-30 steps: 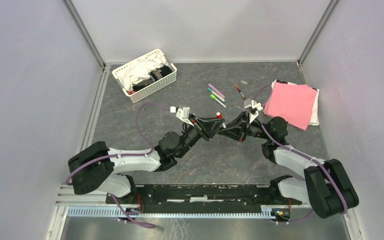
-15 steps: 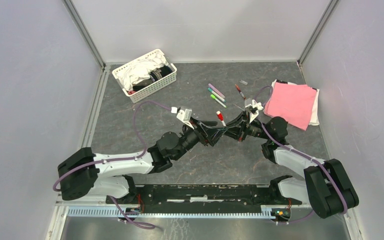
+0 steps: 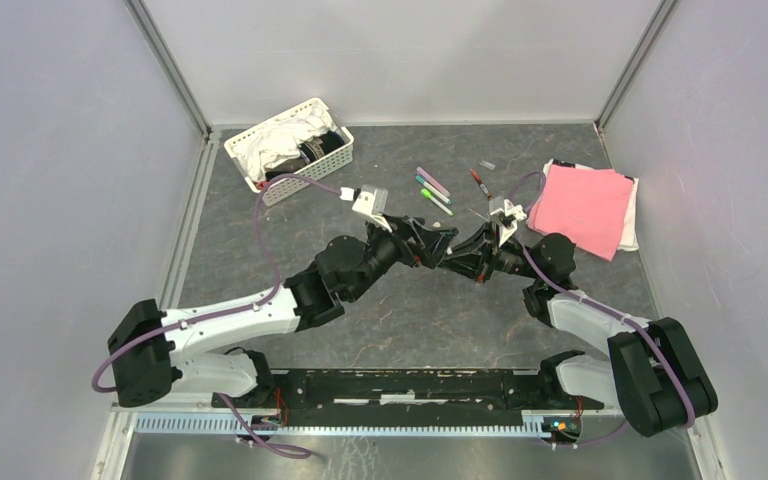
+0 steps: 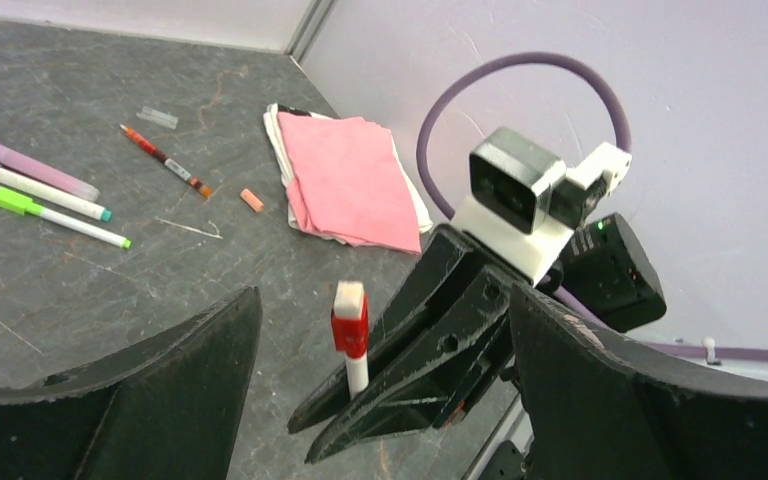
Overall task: Insert the pens into the pen caps
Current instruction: Insert the pen cap onto the pen.
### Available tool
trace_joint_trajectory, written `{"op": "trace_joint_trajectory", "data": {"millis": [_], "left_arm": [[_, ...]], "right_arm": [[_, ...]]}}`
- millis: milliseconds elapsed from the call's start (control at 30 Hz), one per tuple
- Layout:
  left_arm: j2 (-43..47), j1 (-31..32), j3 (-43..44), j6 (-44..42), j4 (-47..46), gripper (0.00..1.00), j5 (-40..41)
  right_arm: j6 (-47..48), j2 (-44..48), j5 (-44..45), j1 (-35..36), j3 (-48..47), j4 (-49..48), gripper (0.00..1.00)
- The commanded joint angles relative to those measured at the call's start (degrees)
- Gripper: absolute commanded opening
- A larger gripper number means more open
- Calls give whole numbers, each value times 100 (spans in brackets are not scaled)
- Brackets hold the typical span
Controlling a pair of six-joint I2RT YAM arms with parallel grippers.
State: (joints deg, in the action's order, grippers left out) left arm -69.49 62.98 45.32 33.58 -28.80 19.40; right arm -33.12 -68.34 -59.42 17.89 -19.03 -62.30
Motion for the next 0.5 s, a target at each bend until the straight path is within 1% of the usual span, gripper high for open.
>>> {"op": "trace_joint_trajectory", "data": {"millis": [0, 67, 167, 333, 467], "left_arm": [[-108, -121, 422, -172, 216, 93, -21], [-200, -157, 499, -149, 236, 87, -40], [-318, -172, 626, -116, 332, 80, -74], [-438, -193, 680, -57, 390, 73, -77], [-524, -200, 729, -28, 388, 70, -77]], "right_arm": [[41, 5, 49, 33, -118, -265, 0], [49, 8, 48, 25, -117, -265, 0], [42, 1, 44, 23, -127, -265, 0], [28, -2, 45, 28, -126, -265, 0], [25, -21, 44, 32, -124, -265, 0]]}}
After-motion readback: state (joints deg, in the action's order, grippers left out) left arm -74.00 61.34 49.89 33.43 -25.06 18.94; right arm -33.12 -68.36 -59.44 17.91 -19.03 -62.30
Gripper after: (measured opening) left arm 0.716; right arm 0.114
